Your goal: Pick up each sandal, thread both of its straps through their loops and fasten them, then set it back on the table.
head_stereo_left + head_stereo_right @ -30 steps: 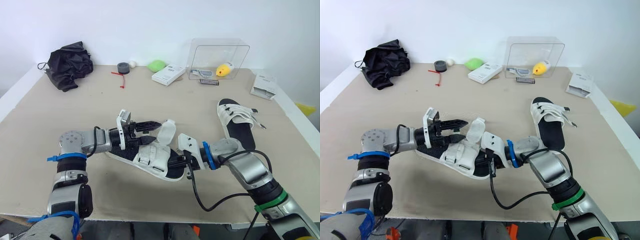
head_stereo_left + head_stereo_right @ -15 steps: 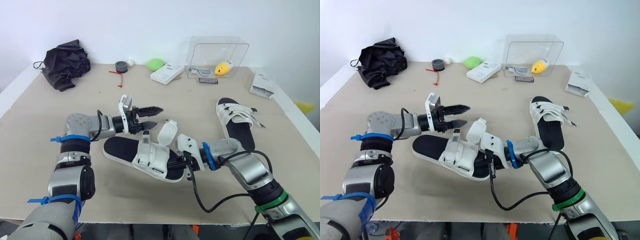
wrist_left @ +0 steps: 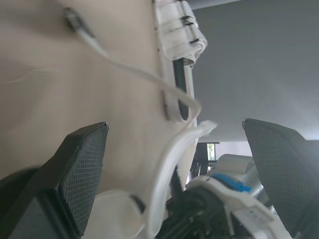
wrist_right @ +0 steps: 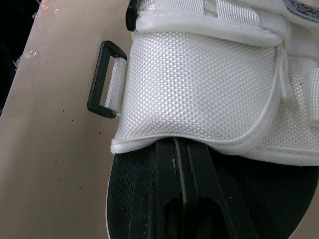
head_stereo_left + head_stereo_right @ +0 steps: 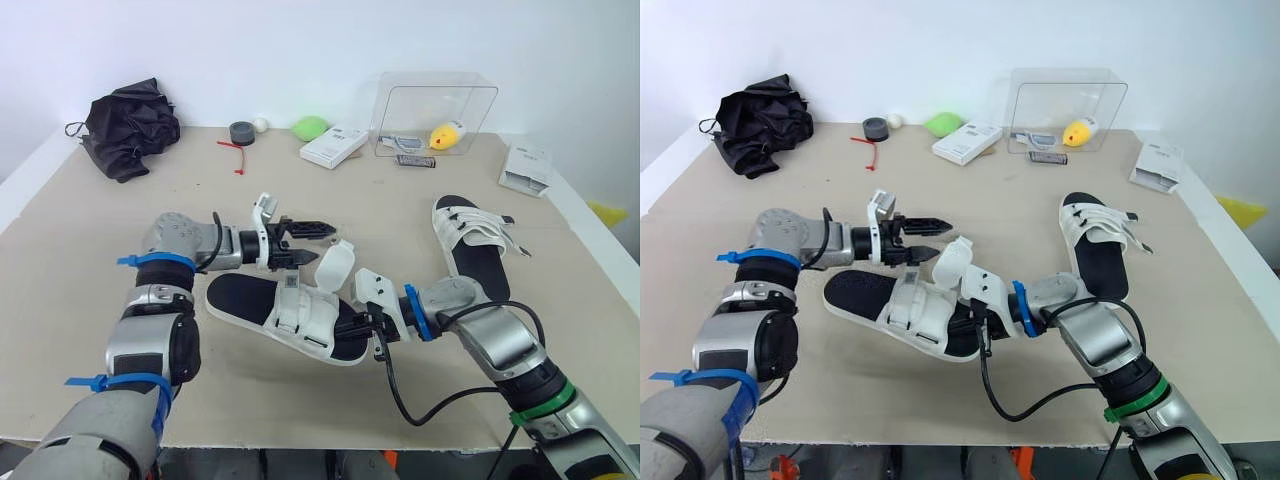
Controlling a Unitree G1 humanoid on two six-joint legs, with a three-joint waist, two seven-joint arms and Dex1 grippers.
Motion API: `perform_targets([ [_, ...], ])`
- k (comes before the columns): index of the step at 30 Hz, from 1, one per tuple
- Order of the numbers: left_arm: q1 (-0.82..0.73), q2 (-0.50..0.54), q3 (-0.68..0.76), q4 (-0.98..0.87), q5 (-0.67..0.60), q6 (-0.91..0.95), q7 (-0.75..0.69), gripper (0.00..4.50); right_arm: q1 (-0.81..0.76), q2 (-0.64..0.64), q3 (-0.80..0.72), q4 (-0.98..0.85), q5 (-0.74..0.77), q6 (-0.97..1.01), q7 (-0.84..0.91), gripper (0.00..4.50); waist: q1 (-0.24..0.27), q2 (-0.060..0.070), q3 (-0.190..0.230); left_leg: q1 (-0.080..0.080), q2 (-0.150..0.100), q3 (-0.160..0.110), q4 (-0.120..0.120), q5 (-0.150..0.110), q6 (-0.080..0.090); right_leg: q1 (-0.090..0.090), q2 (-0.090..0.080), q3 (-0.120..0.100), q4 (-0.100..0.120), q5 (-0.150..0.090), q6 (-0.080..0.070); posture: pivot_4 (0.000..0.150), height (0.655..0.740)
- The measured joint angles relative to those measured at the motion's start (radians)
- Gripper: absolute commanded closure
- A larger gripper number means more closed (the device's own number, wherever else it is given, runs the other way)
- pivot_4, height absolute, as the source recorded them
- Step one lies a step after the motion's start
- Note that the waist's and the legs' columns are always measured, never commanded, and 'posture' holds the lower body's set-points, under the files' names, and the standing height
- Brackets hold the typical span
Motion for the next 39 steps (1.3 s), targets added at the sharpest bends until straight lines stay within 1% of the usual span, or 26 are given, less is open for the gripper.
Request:
perform_targets([
  [6, -0.088, -0.073, 0.004, 0.11, 0.059, -0.08, -0.048, 0.05, 0.005, 0.001, -0.001, -0.011, 0.008, 0.011, -0.014, 4.5, -0.002, 0.0, 0.001, 0.0, 0.0, 0.001, 0.0, 0.0, 0.0, -0.001, 0.001, 0.001, 0.0, 0.0, 0.0, 0.15, 0.74],
  [10, -0.102, -0.085, 0.005, 0.183, 0.113, -0.154, -0.075, 0.05, 0.008, 0.001, -0.002, -0.018, 0.009, 0.016, -0.016, 4.5, -0.003, 0.0, 0.001, 0.0, 0.001, 0.001, -0.001, -0.001, -0.001, -0.001, 0.001, 0.001, 0.0, 0.0, 0.0, 0.15, 0.74],
  [16, -0.15, -0.106, 0.064, 0.303, 0.157, -0.289, -0.066, 0.05, 0.021, 0.001, -0.01, -0.038, 0.013, 0.031, -0.03, 4.5, -0.002, -0.001, 0.001, -0.002, 0.0, 0.001, -0.001, -0.001, -0.001, -0.003, 0.001, 0.001, 0.0, -0.001, 0.0, 0.15, 0.74],
  [17, -0.158, -0.109, 0.068, 0.312, 0.166, -0.303, -0.065, 0.56, 0.023, 0.001, -0.013, -0.042, 0.014, 0.033, -0.033, 4.5, -0.002, -0.001, 0.001, -0.003, 0.0, 0.001, -0.001, -0.001, -0.001, -0.003, 0.001, 0.001, 0.0, -0.001, 0.0, 0.15, 0.74],
  [18, -0.161, -0.111, 0.072, 0.317, 0.169, -0.313, -0.065, 0.71, 0.024, 0.001, -0.013, -0.043, 0.015, 0.036, -0.033, 4.5, -0.002, -0.001, 0.001, -0.003, 0.0, 0.001, -0.001, -0.001, -0.001, -0.004, 0.001, 0.001, 0.0, -0.001, 0.001, 0.15, 0.74],
  [21, -0.169, -0.121, 0.086, 0.34, 0.178, -0.342, -0.06, 2.06, 0.025, 0.0, -0.014, -0.048, 0.018, 0.041, -0.034, 4.5, -0.002, -0.001, 0.001, -0.004, 0.0, 0.001, -0.001, -0.001, -0.001, -0.005, 0.001, 0.001, 0.0, -0.001, 0.001, 0.15, 0.74],
  [26, -0.178, -0.131, 0.104, 0.346, 0.192, -0.345, -0.068, 4.45, 0.025, 0.0, -0.014, -0.053, 0.019, 0.043, -0.035, 4.5, -0.002, -0.001, 0.001, -0.007, 0.001, 0.001, -0.001, -0.001, -0.001, -0.008, 0.002, 0.001, 0.0, -0.001, 0.0, 0.15, 0.74],
  [31, -0.178, -0.131, 0.105, 0.345, 0.209, -0.329, -0.081, 4.45, 0.023, 0.0, -0.014, -0.052, 0.019, 0.043, -0.035, 4.5, -0.002, -0.001, 0.001, -0.008, 0.001, 0.001, -0.001, -0.001, -0.001, -0.009, 0.002, 0.001, 0.0, 0.0, 0.0, 0.15, 0.74],
  [35, -0.177, -0.13, 0.085, 0.305, 0.227, -0.311, -0.146, 4.45, 0.022, 0.0, -0.014, -0.052, 0.019, 0.043, -0.034, 4.5, -0.003, -0.001, 0.001, -0.009, 0.001, 0.001, -0.001, -0.001, -0.001, -0.009, 0.002, 0.001, 0.0, 0.0, 0.0, 0.15, 0.74],
  [37, -0.163, -0.126, 0.041, 0.188, 0.225, -0.264, -0.237, 4.45, 0.022, 0.0, -0.014, -0.052, 0.02, 0.043, -0.033, 4.5, -0.003, 0.0, 0.001, -0.01, 0.001, 0.001, -0.001, -0.001, -0.001, -0.011, 0.003, 0.001, 0.001, 0.0, 0.0, 0.15, 0.74],
  [39, -0.11, -0.104, -0.045, -0.005, 0.207, -0.196, -0.337, 4.45, 0.024, 0.001, -0.014, -0.054, 0.023, 0.043, -0.035, 4.5, -0.005, 0.001, 0.001, -0.01, 0.002, 0.002, -0.001, -0.001, -0.002, -0.012, 0.003, 0.002, 0.001, 0.0, -0.001, 0.15, 0.74],
])
